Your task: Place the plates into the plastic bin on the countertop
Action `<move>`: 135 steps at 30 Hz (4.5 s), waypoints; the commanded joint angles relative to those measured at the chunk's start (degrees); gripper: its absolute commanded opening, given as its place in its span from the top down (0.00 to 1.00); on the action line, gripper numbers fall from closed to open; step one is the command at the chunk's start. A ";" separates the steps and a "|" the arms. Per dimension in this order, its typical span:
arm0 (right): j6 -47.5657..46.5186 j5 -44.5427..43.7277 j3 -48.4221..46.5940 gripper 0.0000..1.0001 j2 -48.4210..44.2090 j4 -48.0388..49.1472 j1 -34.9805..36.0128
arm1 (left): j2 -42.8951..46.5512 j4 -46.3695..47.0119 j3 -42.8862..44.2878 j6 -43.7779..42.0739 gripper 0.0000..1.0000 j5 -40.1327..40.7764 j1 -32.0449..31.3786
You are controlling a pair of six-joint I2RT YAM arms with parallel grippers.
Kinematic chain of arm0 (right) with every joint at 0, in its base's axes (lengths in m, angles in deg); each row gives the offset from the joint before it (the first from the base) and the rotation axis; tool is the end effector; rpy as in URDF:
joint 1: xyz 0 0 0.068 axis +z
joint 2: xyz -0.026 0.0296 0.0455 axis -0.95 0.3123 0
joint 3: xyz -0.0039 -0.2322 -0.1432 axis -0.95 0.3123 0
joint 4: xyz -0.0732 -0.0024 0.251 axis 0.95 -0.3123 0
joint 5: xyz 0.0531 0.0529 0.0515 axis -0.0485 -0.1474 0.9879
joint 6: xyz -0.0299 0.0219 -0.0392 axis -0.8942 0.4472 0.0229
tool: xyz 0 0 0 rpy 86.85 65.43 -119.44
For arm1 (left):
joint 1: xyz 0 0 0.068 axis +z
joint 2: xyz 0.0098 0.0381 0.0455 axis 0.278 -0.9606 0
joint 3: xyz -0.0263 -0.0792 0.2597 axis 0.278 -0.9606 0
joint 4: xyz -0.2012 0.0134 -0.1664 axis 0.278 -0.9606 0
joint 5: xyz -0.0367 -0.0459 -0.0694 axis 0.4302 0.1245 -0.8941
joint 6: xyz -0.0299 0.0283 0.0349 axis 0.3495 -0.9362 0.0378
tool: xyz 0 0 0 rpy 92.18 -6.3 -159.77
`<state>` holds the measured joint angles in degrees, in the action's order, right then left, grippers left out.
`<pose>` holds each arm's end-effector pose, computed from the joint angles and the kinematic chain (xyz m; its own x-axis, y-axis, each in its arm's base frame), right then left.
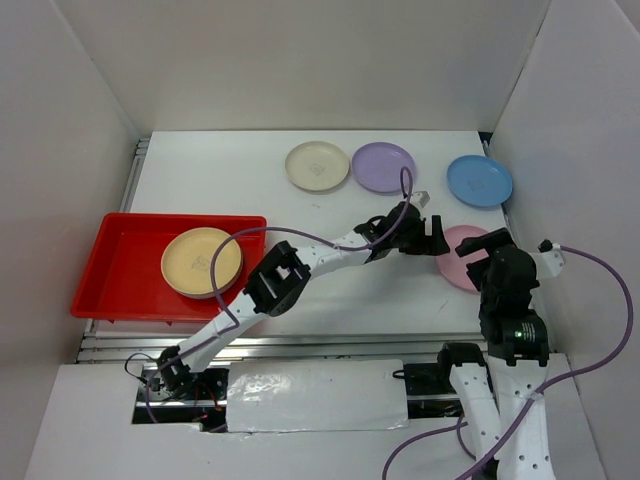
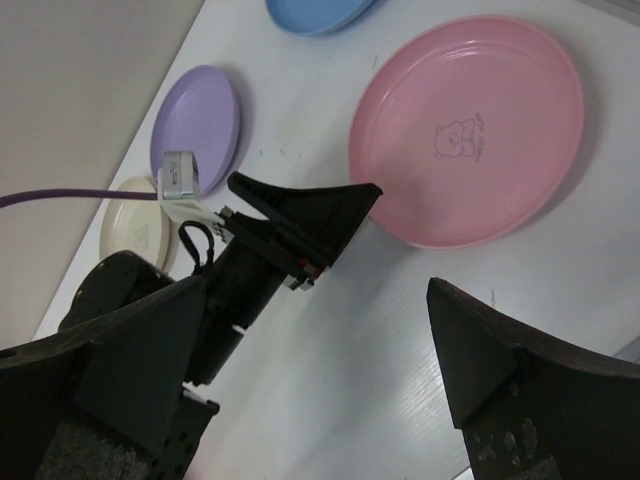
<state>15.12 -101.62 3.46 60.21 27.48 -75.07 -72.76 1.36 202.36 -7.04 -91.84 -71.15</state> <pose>0.0940 -0.0176 0.3195 -0.0347 0.7063 -0.7070 0.5800 0.5903 0.5613 0.3431 -0.4973 0.1539 -0.8121 -0.1691 -0.5585 0.3932 0.5486 -0.7379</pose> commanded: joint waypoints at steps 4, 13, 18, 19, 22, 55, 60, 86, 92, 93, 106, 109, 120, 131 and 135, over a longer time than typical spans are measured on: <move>-2.17 4.27 -2.51 0.00 -3.62 -1.55 -0.42 | -4.27 -3.51 2.99 2.60 0.27 6.32 -0.63; -3.93 7.62 -5.59 0.00 -5.29 -2.25 -0.42 | -4.62 -4.06 2.01 1.38 0.45 13.71 -2.47; -5.16 7.44 -5.15 0.00 -6.00 -2.52 -0.42 | -5.58 -2.29 4.21 0.50 0.59 13.97 -3.71; -5.16 7.62 -5.07 0.00 -6.08 -2.43 -0.42 | -5.59 -2.12 4.39 0.50 0.63 13.80 -3.71; -5.60 8.23 -5.15 0.00 -5.91 -2.25 -0.34 | -6.02 -1.86 4.39 0.76 0.68 13.53 -3.80; -5.51 24.40 4.08 0.00 9.03 16.91 0.45 | 95.72 -39.02 -76.64 9.73 1.00 30.84 50.77; -5.86 24.05 4.34 0.00 8.86 17.17 1.77 | 101.11 -40.79 -82.27 5.52 1.00 28.13 61.58; -4.98 20.27 -3.83 0.00 33.62 27.18 7.93 | 112.62 -50.63 -76.48 -0.19 0.01 29.80 59.57; -2.80 16.60 -16.03 0.00 56.08 28.51 5.64 | 112.55 -43.52 -77.09 -9.77 0.01 11.44 55.90; -2.44 16.58 -19.44 0.00 61.19 28.77 5.29 | 110.71 -43.86 -76.74 -10.31 0.01 11.08 55.53; 4.07 22.91 -44.33 0.01 90.58 28.26 0.63 | 109.82 -44.57 -73.48 -13.47 0.01 15.29 39.98; 4.16 22.04 -49.61 0.03 95.24 25.61 1.07 | 109.46 -44.31 -73.66 -13.57 0.01 16.78 39.01; 3.10 21.51 -66.49 0.38 107.55 13.23 1.95 | 109.99 -44.57 -74.45 -13.57 0.01 17.22 37.42; 4.07 21.16 -58.70 1.00 103.79 13.04 1.60 | 109.64 -44.57 -74.19 -14.09 0.01 17.93 37.34; 4.51 13.53 -43.68 1.00 89.40 18.91 1.95 | 107.01 -41.07 -72.52 -14.80 0.01 14.34 37.08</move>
<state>19.41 -81.71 -47.86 160.19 46.34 -73.45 35.78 -43.95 126.98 -19.94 -74.99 -33.57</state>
